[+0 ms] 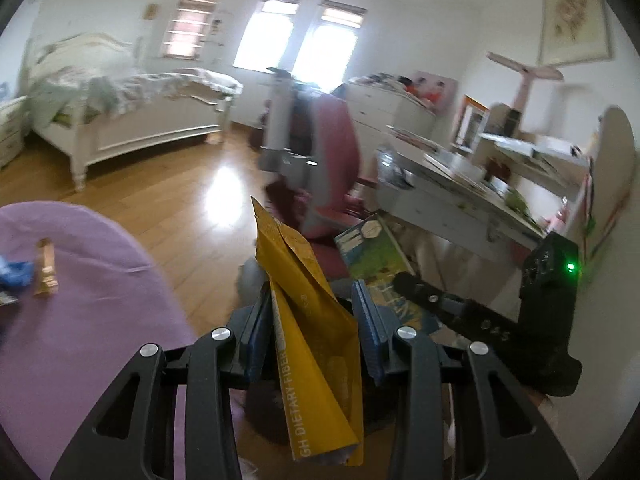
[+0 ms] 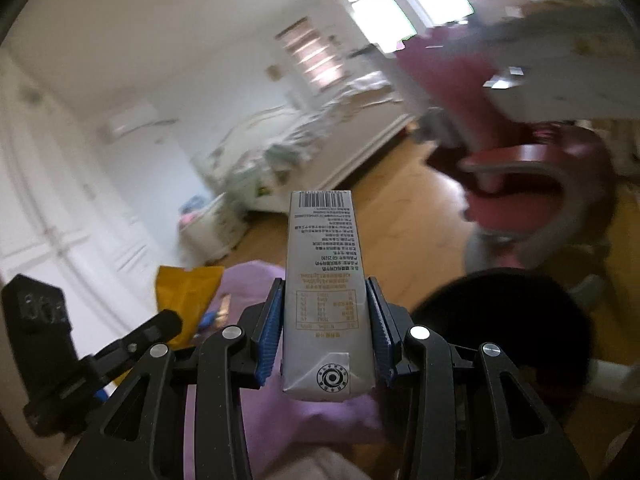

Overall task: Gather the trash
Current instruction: 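Release the yellow pouch and white milk carton into the black bin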

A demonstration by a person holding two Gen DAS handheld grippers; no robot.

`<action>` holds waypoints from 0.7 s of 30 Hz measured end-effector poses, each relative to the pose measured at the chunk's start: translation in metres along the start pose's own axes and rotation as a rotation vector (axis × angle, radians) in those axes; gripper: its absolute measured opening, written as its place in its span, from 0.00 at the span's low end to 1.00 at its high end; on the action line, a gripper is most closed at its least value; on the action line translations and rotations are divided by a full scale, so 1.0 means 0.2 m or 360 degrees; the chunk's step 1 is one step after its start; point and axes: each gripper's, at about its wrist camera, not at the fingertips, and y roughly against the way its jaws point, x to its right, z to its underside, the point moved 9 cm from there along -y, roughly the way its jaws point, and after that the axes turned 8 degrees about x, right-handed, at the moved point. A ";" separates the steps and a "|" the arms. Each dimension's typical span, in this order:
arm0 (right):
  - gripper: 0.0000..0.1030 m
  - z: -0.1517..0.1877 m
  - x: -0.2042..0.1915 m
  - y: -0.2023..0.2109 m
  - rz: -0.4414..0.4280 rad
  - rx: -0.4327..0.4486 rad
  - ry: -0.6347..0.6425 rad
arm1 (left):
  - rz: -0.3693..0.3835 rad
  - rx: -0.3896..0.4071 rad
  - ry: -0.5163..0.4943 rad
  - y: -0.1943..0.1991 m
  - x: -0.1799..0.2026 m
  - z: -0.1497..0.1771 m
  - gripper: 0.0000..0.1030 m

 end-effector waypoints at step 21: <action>0.41 0.08 0.53 -0.02 0.0281 -0.0048 -0.0181 | 0.0099 -0.0193 -0.0084 -0.36 0.23 0.20 0.67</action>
